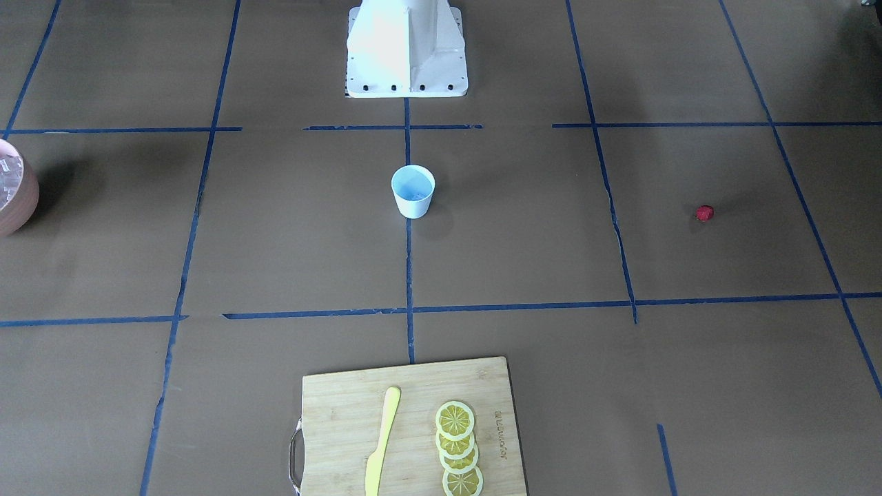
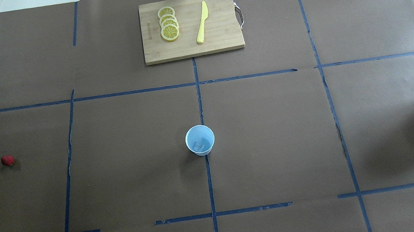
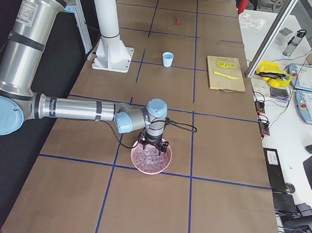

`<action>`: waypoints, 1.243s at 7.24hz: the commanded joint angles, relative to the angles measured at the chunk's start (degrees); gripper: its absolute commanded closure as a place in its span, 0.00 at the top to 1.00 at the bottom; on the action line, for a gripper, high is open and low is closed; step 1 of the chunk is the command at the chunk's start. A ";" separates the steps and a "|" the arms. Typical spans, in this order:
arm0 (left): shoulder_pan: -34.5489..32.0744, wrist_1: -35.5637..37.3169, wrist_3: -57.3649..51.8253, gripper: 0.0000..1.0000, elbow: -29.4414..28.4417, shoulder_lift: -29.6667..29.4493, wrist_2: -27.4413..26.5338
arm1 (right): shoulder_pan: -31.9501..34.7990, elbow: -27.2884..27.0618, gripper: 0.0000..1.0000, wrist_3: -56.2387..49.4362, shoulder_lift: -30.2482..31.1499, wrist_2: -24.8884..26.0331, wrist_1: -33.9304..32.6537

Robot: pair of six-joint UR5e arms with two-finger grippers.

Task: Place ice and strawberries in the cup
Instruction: 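Grasp a second ice cube from the bowl with the right gripper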

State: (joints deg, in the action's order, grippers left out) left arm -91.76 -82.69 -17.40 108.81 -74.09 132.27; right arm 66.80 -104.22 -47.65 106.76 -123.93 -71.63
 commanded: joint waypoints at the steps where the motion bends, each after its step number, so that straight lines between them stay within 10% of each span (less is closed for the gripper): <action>1: 0.00 -0.01 0.00 1.00 0.00 0.00 -0.08 | -0.09 0.07 0.82 0.11 0.72 0.00 0.09; 9: 0.00 -0.10 0.00 1.00 -0.08 0.00 -0.08 | -2.11 0.68 0.72 1.34 0.82 -0.35 0.18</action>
State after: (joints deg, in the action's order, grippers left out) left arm -91.76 -82.75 -17.40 108.77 -74.09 132.26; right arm 64.87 -103.57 -46.45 107.52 -124.21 -71.52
